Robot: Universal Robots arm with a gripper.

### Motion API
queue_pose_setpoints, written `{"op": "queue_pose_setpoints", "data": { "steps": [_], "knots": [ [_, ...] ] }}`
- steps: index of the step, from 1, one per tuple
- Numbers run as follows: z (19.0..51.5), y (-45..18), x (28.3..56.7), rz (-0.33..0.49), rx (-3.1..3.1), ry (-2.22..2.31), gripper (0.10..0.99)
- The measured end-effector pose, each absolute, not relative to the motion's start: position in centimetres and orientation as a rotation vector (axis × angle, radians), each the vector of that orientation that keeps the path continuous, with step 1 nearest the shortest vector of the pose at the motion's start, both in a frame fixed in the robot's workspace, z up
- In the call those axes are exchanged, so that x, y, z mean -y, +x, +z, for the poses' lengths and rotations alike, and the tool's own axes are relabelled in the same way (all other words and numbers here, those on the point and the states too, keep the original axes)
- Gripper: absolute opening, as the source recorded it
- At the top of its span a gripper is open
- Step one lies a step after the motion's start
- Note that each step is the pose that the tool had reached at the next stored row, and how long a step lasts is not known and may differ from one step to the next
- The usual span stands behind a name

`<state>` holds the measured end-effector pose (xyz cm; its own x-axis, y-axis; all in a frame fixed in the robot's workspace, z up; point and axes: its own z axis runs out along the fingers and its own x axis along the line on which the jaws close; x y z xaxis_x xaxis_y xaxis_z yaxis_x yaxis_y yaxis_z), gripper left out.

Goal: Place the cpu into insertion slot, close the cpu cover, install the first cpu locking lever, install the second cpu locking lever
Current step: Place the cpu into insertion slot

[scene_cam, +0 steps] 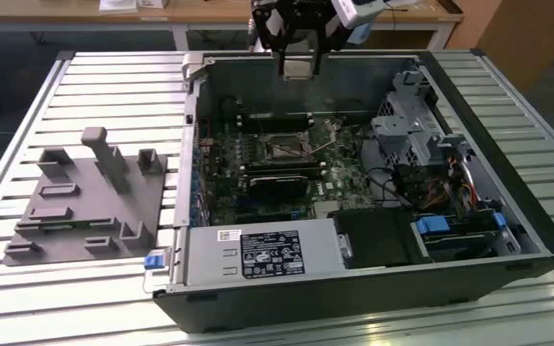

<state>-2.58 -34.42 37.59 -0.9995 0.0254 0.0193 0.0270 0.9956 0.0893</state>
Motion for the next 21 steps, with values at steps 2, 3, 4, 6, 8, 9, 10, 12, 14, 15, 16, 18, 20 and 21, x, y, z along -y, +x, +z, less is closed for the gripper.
{"op": "queue_pose_setpoints", "data": {
  "steps": [2, 3, 4, 6, 8, 9, 10, 12, 14, 15, 16, 18, 20, 21],
  "knots": [
    [37.58, -2.57, 34.42, -0.140, 3.120, -0.084, 0.541],
    [37.58, -2.58, 34.42, -0.139, 3.120, -0.103, 0.541],
    [37.57, -2.58, 34.42, -0.139, 3.120, -0.121, 0.541],
    [37.54, -2.58, 34.42, -0.138, 3.119, -0.195, 0.541],
    [37.53, -2.58, 34.42, -0.138, 3.118, -0.226, 0.541],
    [37.53, -2.58, 34.42, -0.138, 3.117, -0.241, 0.541],
    [37.53, -2.58, 34.42, -0.137, 3.116, -0.256, 0.541],
    [37.51, -2.58, 34.42, -0.137, 3.114, -0.288, 0.541],
    [37.51, -2.58, 34.42, -0.136, 3.112, -0.318, 0.541],
    [37.51, -2.58, 34.42, -0.135, 3.111, -0.334, 0.541],
    [37.50, -2.58, 34.42, -0.135, 3.110, -0.349, 0.541],
    [37.49, -2.58, 34.42, -0.134, 3.107, -0.380, 0.541],
    [37.49, -2.58, 34.42, -0.134, 3.104, -0.412, 0.541],
    [37.48, -2.58, 34.42, -0.133, 3.103, -0.427, 0.541]
  ]
}}
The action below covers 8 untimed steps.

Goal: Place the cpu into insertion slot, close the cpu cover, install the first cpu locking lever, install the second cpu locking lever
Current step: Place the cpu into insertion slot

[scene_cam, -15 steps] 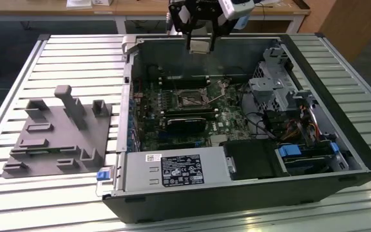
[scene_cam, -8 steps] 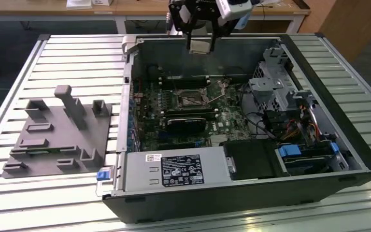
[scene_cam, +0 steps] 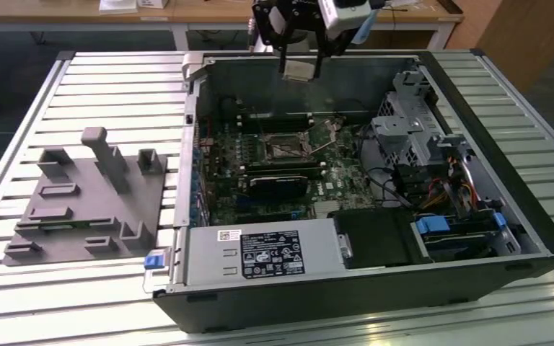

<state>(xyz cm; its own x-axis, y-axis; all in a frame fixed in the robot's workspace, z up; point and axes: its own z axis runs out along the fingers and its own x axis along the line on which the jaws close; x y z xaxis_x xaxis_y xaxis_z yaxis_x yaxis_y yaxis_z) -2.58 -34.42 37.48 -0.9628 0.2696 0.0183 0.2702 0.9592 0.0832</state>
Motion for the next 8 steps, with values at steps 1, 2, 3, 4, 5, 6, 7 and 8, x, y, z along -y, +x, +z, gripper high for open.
{"op": "queue_pose_setpoints", "data": {
  "steps": [1, 2, 3, 4, 5, 6, 7, 8],
  "knots": [
    [37.48, -2.58, 34.42, -0.133, 3.101, -0.444, 0.541],
    [37.48, -2.58, 34.42, -0.132, 3.099, -0.459, 0.541],
    [37.48, -2.58, 34.42, -0.132, 3.097, -0.474, 0.541],
    [37.47, -2.58, 34.42, -0.131, 3.095, -0.489, 0.541],
    [37.47, -2.58, 34.42, -0.131, 3.094, -0.504, 0.541],
    [37.47, -2.58, 34.42, -0.130, 3.092, -0.519, 0.541],
    [37.46, -2.58, 34.42, -0.130, 3.090, -0.534, 0.541],
    [37.46, -2.58, 34.42, -0.129, 3.087, -0.550, 0.541]
  ]
}}
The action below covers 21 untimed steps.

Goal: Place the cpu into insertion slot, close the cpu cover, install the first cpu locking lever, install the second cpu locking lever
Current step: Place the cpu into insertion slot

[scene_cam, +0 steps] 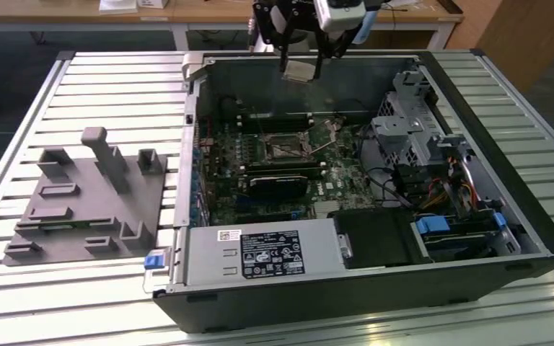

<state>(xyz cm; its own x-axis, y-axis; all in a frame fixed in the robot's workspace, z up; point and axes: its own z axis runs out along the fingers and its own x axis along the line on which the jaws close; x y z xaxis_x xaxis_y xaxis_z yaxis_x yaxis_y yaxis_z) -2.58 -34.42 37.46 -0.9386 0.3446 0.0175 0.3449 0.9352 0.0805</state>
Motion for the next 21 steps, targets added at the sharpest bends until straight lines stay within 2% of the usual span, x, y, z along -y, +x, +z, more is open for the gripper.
{"op": "queue_pose_setpoints", "data": {
  "steps": [21],
  "knots": [
    [37.40, -2.58, 34.42, -0.123, 3.035, -0.819, 0.541]
  ]
}}
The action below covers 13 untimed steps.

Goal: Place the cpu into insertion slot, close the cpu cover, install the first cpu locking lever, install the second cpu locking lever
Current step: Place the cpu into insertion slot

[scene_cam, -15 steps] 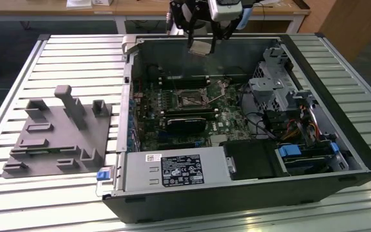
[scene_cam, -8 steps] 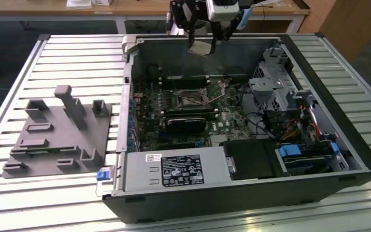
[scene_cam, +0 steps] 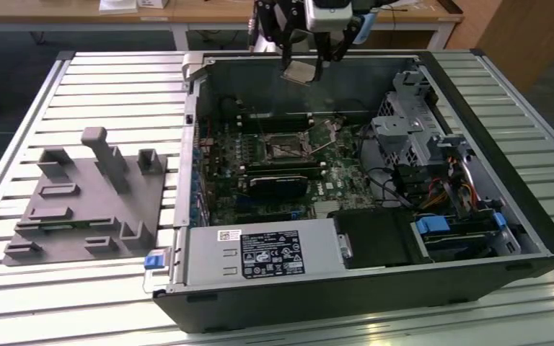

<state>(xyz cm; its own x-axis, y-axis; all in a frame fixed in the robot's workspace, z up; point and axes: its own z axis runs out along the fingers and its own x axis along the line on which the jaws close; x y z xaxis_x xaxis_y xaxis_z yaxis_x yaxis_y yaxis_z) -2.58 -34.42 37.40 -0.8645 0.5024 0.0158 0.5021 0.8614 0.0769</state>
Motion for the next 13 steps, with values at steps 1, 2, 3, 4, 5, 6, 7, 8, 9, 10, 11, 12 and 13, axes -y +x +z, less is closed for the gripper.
{"op": "queue_pose_setpoints", "data": {
  "steps": [1, 2, 3, 4, 5, 6, 7, 8, 9, 10, 11, 12, 13],
  "knots": [
    [37.39, -2.58, 34.42, 0.123, -3.023, 0.828, 0.541],
    [37.39, -2.58, 34.42, 0.122, -3.019, 0.839, 0.541],
    [37.39, -2.58, 34.42, 0.122, -3.016, 0.850, 0.541],
    [37.39, -2.58, 34.42, 0.122, -3.012, 0.862, 0.541],
    [37.38, -2.58, 34.42, 0.122, -3.009, 0.873, 0.541],
    [37.38, -2.58, 34.42, 0.122, -3.005, 0.884, 0.541],
    [37.38, -2.58, 34.42, 0.121, -3.001, 0.896, 0.541],
    [37.37, -2.58, 34.42, 0.121, -2.998, 0.907, 0.541],
    [37.37, -2.58, 34.42, 0.120, -2.994, 0.918, 0.541],
    [37.36, -2.58, 34.42, 0.120, -2.990, 0.929, 0.541],
    [37.36, -2.58, 34.42, 0.119, -2.986, 0.940, 0.541],
    [37.35, -2.58, 34.42, 0.119, -2.982, 0.951, 0.541],
    [37.35, -2.58, 34.42, 0.118, -2.978, 0.962, 0.541]
  ]
}}
